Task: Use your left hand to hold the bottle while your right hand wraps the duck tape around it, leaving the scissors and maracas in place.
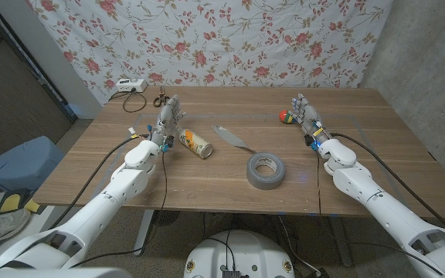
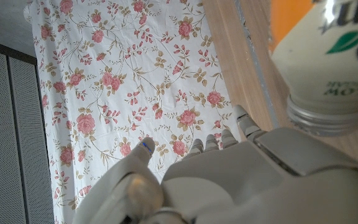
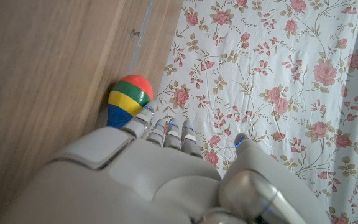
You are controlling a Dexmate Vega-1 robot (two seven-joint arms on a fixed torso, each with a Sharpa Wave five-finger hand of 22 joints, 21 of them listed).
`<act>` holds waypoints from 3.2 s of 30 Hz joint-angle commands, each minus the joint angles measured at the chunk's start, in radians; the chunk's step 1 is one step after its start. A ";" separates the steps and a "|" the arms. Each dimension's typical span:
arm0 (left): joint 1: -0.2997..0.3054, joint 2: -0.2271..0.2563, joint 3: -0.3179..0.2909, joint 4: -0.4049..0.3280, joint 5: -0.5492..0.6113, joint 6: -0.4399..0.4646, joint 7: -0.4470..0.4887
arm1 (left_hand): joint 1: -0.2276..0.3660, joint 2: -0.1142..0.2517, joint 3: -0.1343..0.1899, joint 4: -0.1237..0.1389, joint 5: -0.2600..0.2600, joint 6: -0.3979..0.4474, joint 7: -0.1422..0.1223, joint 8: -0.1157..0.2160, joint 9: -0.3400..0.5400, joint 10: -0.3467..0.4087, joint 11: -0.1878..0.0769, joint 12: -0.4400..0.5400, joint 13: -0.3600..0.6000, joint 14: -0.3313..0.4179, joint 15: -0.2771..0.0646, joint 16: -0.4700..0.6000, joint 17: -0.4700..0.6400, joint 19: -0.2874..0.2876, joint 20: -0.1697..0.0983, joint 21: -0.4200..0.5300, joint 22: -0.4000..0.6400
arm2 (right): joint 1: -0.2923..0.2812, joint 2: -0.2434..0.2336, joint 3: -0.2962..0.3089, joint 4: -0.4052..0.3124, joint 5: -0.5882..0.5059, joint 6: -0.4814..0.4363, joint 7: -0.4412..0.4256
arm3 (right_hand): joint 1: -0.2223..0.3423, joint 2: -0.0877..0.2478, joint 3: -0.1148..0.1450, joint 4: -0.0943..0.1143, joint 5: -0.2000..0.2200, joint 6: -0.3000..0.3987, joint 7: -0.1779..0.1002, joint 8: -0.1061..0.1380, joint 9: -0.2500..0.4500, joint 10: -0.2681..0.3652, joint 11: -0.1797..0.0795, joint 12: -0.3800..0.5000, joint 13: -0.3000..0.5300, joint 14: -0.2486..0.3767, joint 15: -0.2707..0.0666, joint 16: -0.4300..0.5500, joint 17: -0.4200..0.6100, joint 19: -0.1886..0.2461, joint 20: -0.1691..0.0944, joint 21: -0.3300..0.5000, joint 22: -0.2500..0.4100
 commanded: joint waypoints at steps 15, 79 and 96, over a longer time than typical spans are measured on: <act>-0.022 0.132 0.039 -0.141 0.159 0.105 0.040 | 0.049 -0.035 -0.015 -0.071 -0.003 0.048 -0.035 0.033 0.004 0.054 -0.015 0.042 0.003 0.061 0.000 0.029 -0.001 -0.014 0.008 -0.006 -0.001 | -0.139 -0.097 0.020 -0.180 -0.094 0.047 -0.085 | 0.029 -0.021 0.008 -0.029 0.010 0.021 0.010 0.013 0.005 0.037 0.023 0.015 0.004 0.027 0.022 0.013 0.002 0.024 0.015 0.003 0.004; -0.538 0.528 0.449 -0.701 1.189 0.817 -0.918 | 0.792 -0.102 0.084 -0.330 -0.105 0.276 -0.184 0.053 0.029 0.238 -0.199 0.047 0.031 0.068 -0.019 0.007 -0.002 0.042 0.037 -0.179 -0.001 | -0.405 -0.098 0.127 -0.319 -0.175 0.197 -0.234 | 0.053 -0.035 0.006 -0.061 0.011 0.047 0.012 0.016 0.006 0.075 0.026 0.018 0.006 0.065 0.024 0.016 0.003 0.050 0.020 -0.001 0.004; -0.508 0.423 0.462 -0.645 1.362 0.686 -0.954 | 0.896 -0.082 0.089 -0.334 -0.121 0.303 -0.254 0.061 0.034 0.268 -0.209 0.052 0.036 0.080 -0.036 0.006 -0.003 0.074 0.030 -0.194 -0.001 | -0.413 -0.080 0.139 -0.302 -0.180 0.231 -0.234 | 0.047 -0.030 0.004 -0.058 0.010 0.052 0.013 0.016 0.006 0.080 0.026 0.016 0.006 0.071 0.024 0.016 0.005 0.053 0.021 -0.003 0.005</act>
